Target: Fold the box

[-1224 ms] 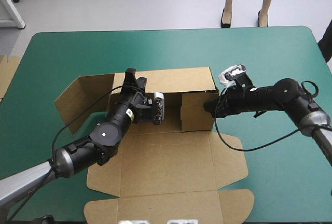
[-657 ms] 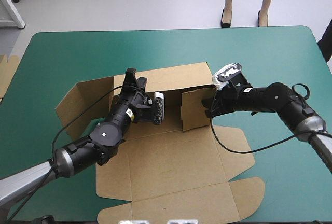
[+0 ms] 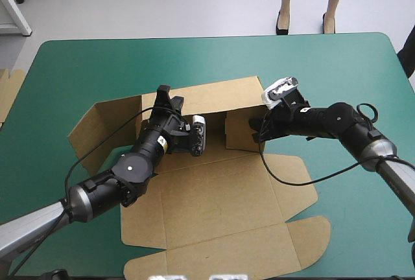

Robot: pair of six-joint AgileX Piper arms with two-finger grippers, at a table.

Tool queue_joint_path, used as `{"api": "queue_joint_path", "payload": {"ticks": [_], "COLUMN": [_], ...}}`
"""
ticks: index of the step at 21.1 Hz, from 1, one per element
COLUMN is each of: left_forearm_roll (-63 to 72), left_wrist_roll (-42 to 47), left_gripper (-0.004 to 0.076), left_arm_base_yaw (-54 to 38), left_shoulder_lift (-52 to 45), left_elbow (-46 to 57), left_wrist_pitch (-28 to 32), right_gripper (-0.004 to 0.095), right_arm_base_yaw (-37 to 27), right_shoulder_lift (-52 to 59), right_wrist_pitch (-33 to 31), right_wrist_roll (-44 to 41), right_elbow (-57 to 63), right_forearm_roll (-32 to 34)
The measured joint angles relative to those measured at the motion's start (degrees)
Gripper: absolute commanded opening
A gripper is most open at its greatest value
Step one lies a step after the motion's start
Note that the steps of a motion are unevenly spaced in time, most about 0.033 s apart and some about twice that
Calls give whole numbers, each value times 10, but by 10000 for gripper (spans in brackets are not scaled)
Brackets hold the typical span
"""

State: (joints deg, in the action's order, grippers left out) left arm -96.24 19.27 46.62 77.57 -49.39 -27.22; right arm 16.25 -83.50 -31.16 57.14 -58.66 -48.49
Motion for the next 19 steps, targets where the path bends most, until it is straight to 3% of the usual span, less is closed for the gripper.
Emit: {"api": "queue_joint_path", "payload": {"ticks": [6, 9, 13, 15, 19], "left_forearm_roll": [-1, -4, -6, -13, -22], "left_wrist_roll": [0, 1, 5, 6, 6], "left_gripper": [-10, -10, -10, -10, -10], "left_arm_base_yaw": [0, 0, 0, 0, 0], "left_shoulder_lift": [0, 0, 0, -1, -2], "left_elbow": [0, 0, 0, 0, 0], "left_wrist_pitch": [2, 11, 11, 10, 8], "right_gripper": [453, 308, 33, -17, -16], "right_arm_base_yaw": [0, 0, 2, 8, 12], "right_shoulder_lift": [-5, -9, -11, -12, -14], "right_wrist_pitch": [26, 43, 56, 71, 84], "right_wrist_roll": [11, 13, 24, 31, 32], "right_elbow": [0, 0, 0, 0, 3], "right_forearm_roll": [-18, -35, -40, -39, -54]}}
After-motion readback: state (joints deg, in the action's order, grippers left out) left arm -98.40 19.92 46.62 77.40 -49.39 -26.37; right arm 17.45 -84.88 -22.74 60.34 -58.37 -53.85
